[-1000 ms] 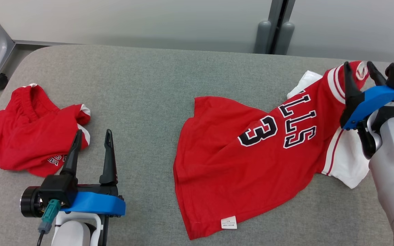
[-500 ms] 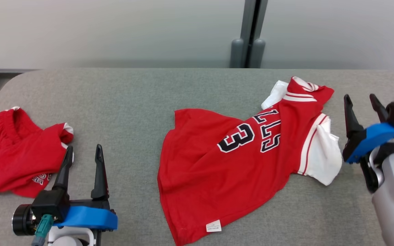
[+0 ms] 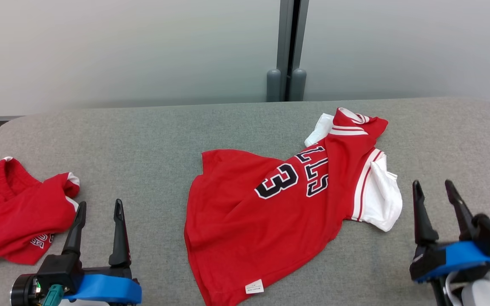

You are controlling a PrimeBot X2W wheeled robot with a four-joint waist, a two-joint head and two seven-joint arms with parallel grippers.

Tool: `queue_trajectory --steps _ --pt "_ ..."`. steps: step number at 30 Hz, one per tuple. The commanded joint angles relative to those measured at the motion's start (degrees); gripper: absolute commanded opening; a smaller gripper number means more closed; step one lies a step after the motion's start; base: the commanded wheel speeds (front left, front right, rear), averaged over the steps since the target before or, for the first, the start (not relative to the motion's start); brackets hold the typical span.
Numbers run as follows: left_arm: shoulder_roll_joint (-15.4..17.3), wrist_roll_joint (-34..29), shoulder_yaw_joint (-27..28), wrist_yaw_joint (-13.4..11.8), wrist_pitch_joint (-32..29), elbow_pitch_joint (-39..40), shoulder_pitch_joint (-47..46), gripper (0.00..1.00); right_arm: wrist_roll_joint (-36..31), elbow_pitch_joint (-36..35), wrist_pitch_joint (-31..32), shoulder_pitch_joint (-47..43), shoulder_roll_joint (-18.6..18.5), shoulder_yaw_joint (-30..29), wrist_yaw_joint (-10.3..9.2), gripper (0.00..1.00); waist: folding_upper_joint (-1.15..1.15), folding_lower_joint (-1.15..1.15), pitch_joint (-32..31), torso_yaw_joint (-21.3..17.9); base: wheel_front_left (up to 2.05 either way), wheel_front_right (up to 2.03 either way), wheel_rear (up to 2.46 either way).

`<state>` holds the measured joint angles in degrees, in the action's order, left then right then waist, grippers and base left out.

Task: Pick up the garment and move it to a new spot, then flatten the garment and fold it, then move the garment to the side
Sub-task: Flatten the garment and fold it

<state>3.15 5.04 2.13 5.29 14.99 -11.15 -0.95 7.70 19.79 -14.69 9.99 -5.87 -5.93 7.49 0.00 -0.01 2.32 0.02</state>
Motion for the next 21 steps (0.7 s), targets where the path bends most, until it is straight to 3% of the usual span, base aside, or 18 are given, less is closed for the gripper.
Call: queue_trajectory --steps 1,10,16,21 --pt "0.20 -0.21 0.19 0.11 0.29 -0.03 0.57 1.00 -0.52 -0.85 0.08 -1.12 0.27 -0.16 0.01 1.00 0.00 0.01 -0.04 0.00 0.00 0.00 0.00" --pt "0.47 -0.71 0.29 -0.13 0.29 -0.54 0.85 1.00 -2.63 -14.25 6.15 -12.05 2.87 1.03 0.01 1.00 0.00 0.01 -0.79 0.01 0.00 0.00 0.00" --pt "0.44 -0.87 -0.84 0.26 0.28 -1.58 1.51 1.00 -1.68 -16.72 8.32 -13.51 2.97 1.19 0.01 1.00 0.00 0.01 -1.69 0.02 0.00 0.00 0.00" --pt "0.21 -0.59 -5.70 1.24 -0.24 -4.35 1.72 1.00 -1.27 -16.85 8.98 -14.05 2.98 1.06 0.01 1.00 0.00 0.01 -2.05 0.32 0.00 0.00 0.00"
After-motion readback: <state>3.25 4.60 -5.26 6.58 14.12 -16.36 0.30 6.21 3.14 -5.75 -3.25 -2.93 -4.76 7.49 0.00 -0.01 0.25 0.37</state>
